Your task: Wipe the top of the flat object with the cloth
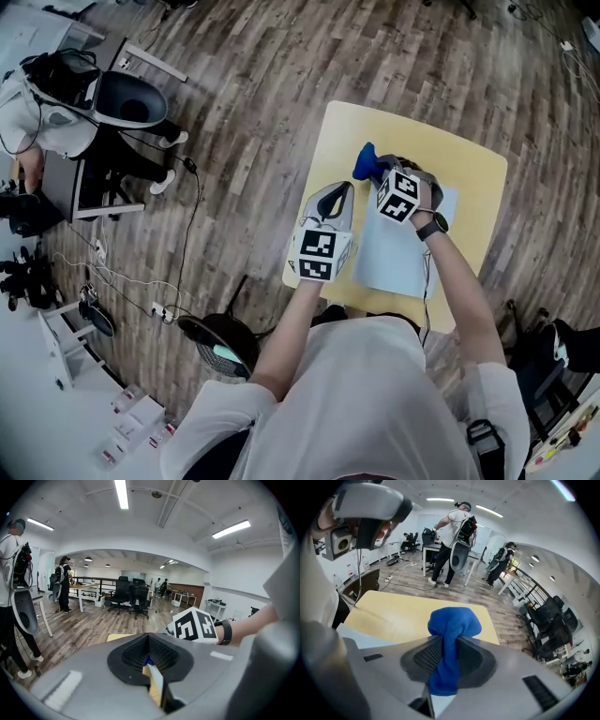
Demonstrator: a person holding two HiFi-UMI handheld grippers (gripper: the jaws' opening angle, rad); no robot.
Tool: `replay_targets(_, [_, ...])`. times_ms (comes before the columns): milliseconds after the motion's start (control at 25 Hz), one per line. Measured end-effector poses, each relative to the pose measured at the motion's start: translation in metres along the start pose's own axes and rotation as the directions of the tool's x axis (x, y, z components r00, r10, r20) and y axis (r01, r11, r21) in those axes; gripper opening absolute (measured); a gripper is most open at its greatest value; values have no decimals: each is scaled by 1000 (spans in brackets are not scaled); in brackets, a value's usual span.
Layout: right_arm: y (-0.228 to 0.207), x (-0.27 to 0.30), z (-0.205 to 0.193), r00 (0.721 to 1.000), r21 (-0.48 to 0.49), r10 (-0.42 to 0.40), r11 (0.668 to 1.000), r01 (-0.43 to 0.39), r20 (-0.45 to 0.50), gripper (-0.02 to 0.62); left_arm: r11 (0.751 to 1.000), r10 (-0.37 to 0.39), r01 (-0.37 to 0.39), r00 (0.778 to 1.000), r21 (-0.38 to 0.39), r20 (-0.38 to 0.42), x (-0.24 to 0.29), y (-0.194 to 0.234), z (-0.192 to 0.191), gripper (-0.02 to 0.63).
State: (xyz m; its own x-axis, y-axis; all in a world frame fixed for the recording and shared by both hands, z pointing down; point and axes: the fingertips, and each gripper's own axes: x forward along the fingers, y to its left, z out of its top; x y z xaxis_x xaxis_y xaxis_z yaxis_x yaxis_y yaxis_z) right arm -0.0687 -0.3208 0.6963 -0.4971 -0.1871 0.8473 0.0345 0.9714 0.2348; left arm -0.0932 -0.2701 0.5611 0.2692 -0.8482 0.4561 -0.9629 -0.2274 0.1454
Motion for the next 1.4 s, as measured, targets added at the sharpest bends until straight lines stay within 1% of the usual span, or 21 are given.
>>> replay_targets(120, [6, 10, -6, 1000, -13, 16, 1000, -16, -12, 87, 1000, -3, 3, 1000, -2, -15, 0, 1, -8, 9])
replay_targets(280, [5, 8, -14, 1000, 40, -2, 999, 1, 7, 87, 1000, -22, 22, 999, 1, -40, 1, -3, -19, 9])
replay_targets(400, [3, 0, -23, 1000, 65, -13, 998, 13, -2, 87, 999, -41, 41, 998, 2, -48, 4, -9, -20, 9])
replay_targets(520, [3, -9, -38, 1000, 91, -8, 996, 9, -11, 87, 998, -61, 61, 997, 4, -50, 8, -16, -18, 9])
replay_targets(800, [-1, -40, -87, 997, 164, -24, 986, 36, -73, 87, 993, -113, 115, 992, 32, -61, 18, -32, -13, 9])
replay_targets(1080, [10, -74, -143, 989, 222, -53, 971, 83, -140, 87, 983, -168, 173, 983, 66, -73, 25, -60, -11, 9])
replay_targets(1200, [13, -87, -170, 983, 261, -66, 959, 110, -172, 87, 978, -188, 194, 979, 79, -72, 28, -71, -9, 9])
replay_targets(1400, [21, -108, -205, 974, 334, -89, 929, 156, -209, 89, 970, -217, 224, 973, 94, -78, 27, -88, -10, 9])
